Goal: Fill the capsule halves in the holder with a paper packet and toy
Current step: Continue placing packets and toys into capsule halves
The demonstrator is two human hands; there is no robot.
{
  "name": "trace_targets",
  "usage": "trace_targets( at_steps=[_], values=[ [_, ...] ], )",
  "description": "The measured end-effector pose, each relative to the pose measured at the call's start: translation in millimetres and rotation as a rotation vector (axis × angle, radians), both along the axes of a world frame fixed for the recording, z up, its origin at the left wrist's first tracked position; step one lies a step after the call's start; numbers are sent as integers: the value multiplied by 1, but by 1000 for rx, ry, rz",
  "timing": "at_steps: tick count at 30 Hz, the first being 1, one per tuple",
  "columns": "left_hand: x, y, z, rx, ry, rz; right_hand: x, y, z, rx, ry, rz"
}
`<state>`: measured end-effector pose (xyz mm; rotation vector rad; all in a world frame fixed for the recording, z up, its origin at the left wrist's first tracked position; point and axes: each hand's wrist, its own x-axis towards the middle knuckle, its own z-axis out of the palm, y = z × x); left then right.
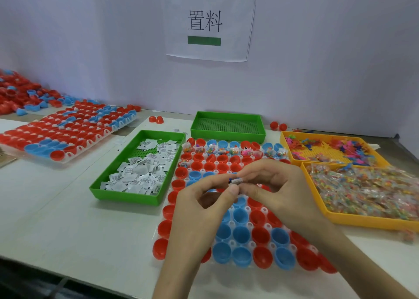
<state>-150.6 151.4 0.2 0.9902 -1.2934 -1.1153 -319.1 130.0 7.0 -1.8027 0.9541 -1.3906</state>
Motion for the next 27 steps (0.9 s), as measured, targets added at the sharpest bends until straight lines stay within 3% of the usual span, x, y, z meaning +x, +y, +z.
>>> trace_targets(
  at_steps=[6, 13, 21, 27],
  values=[
    [2, 0, 0, 40, -36, -53, -7, 1, 0, -23, 145, 10],
    [13, -2, 1, 103, 71, -192, -6, 3, 6, 38, 0, 103],
    [26, -1, 6, -26, -234, -170, -2, 6, 1, 40, 87, 124],
    [60, -23, 16, -113, -484, 190, -9, -1, 1, -71, 165, -23]
  ],
)
